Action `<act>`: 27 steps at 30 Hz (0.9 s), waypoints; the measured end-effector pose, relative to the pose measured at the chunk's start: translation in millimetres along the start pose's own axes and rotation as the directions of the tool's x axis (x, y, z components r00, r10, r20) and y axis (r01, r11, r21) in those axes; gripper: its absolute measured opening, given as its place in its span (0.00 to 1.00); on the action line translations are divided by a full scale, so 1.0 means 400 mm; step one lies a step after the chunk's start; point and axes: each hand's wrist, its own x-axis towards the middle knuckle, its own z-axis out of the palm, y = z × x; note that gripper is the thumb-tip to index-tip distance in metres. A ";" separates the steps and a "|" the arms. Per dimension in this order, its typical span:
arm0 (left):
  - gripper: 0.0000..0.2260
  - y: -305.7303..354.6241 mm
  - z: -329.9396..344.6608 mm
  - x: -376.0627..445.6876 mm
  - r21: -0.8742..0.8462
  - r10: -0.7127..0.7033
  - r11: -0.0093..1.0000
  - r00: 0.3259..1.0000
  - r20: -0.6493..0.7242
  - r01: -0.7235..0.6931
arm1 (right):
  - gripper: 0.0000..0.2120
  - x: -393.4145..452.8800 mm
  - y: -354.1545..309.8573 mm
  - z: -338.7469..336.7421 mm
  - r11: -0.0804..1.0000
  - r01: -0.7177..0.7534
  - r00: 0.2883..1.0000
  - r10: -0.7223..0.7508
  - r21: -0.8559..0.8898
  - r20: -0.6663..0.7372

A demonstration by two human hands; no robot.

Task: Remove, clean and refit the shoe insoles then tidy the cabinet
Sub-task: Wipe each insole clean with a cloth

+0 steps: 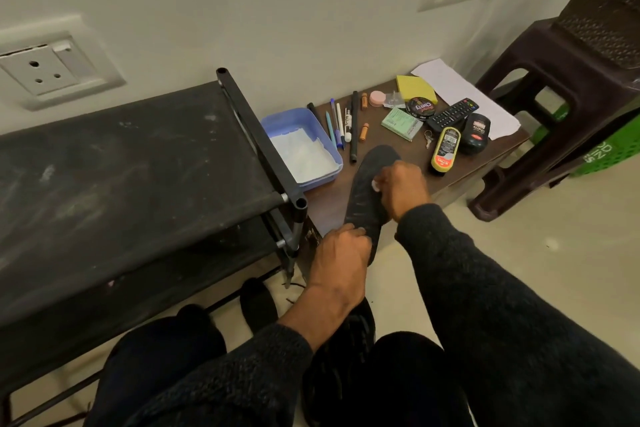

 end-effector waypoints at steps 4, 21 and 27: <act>0.12 0.022 -0.050 -0.025 0.071 -0.020 0.997 0.995 -0.095 0.027 | 0.05 -0.106 -0.044 0.001 0.985 0.168 0.985 -0.166 -0.029 0.057; 0.16 0.002 -0.102 -0.037 0.046 0.050 0.998 0.999 0.004 -0.050 | 0.06 -0.155 -0.066 0.006 0.949 0.315 0.946 -0.316 0.030 0.075; 0.15 -0.016 -0.085 -0.030 -0.007 0.011 1.000 0.998 -0.056 -0.011 | 0.05 -0.071 -0.096 -0.005 0.969 0.241 0.953 -0.245 0.046 0.176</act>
